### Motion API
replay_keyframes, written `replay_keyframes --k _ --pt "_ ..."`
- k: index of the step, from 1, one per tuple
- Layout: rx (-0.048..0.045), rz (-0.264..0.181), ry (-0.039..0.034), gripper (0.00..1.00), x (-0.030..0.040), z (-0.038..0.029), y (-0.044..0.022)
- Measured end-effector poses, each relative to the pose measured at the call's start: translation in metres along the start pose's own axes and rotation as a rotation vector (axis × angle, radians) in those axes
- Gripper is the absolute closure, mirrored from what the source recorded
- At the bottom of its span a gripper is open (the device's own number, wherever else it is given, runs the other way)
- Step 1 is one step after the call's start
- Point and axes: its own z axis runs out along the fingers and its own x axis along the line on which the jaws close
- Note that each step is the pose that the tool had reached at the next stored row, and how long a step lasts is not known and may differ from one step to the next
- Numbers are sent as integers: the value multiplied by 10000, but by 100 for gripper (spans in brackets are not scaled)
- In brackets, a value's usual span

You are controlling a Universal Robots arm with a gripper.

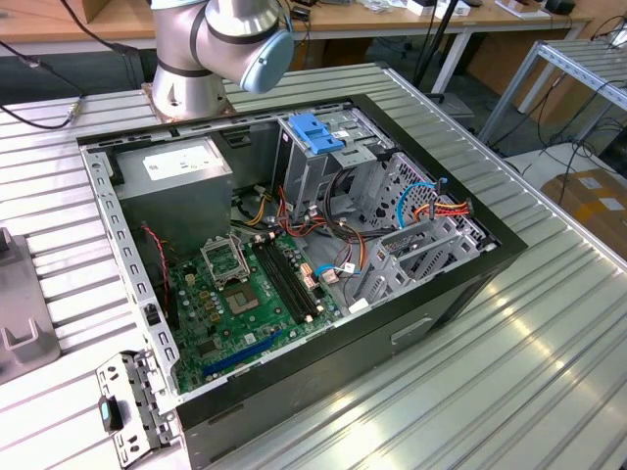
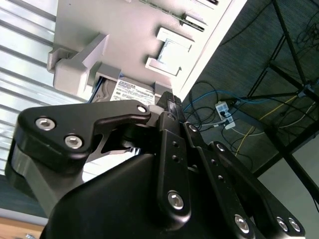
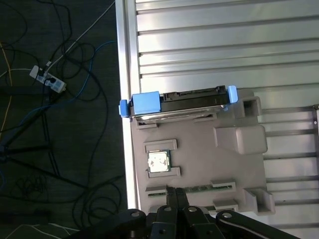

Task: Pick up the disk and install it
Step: 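Reach for the disk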

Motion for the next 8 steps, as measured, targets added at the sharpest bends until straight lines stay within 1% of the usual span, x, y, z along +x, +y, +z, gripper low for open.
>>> replay_keyframes --k 8 --pt "0 0 0 90 -1 20 0"
